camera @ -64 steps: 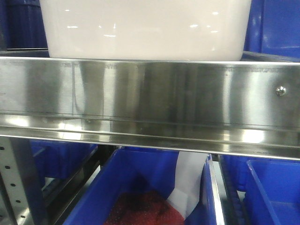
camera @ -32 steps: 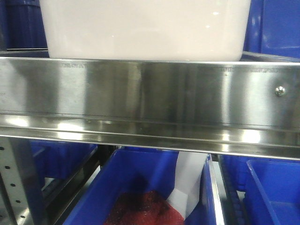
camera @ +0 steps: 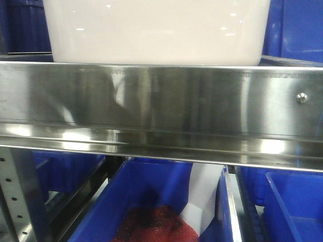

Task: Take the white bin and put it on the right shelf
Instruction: 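Lower the bin onto the roller shelf with both grippers, then open both grippers and release the bin on the shelf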

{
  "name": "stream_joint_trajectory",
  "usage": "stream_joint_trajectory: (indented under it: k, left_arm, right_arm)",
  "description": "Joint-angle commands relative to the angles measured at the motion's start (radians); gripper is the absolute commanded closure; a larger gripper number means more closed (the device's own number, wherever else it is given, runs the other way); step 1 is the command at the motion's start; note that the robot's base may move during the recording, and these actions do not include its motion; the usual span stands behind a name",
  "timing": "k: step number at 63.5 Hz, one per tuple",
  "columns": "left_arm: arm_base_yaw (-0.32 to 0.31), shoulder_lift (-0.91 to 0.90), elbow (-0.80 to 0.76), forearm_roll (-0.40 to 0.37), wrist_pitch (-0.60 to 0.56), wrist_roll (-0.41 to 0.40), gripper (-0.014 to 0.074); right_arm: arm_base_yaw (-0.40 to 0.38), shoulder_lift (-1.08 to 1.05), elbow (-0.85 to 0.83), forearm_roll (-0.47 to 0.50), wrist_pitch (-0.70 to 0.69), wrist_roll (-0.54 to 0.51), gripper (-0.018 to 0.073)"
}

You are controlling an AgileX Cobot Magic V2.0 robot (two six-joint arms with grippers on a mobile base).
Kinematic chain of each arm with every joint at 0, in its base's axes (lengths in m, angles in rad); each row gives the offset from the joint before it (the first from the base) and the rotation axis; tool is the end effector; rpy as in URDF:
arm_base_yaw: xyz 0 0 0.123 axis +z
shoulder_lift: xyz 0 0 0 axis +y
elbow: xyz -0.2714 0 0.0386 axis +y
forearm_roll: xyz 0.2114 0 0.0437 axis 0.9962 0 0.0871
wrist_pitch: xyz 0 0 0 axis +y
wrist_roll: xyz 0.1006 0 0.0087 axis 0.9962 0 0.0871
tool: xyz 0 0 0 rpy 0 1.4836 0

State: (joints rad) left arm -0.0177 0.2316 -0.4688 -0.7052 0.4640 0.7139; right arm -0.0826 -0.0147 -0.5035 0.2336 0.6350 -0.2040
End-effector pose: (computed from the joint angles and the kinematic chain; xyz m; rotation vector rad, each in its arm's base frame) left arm 0.0359 -0.0300 0.3111 0.2918 1.5858 -0.2016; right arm -0.0088 0.0147 0.2985 -0.0537 1.5863 0.0333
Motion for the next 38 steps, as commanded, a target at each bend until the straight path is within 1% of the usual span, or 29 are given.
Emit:
stream_joint_trajectory:
  k: [1,38]
  left_arm:
    - [-0.006,0.006,-0.024,-0.046,-0.08,0.009,0.0715]
    - [-0.006,0.006,-0.024,-0.051,-0.08,0.009,0.0715]
  right_arm:
    - [-0.002,0.014,-0.02,0.001,-0.099,0.002,0.0491]
    - [-0.002,0.014,-0.02,0.001,-0.098,0.002,0.0491]
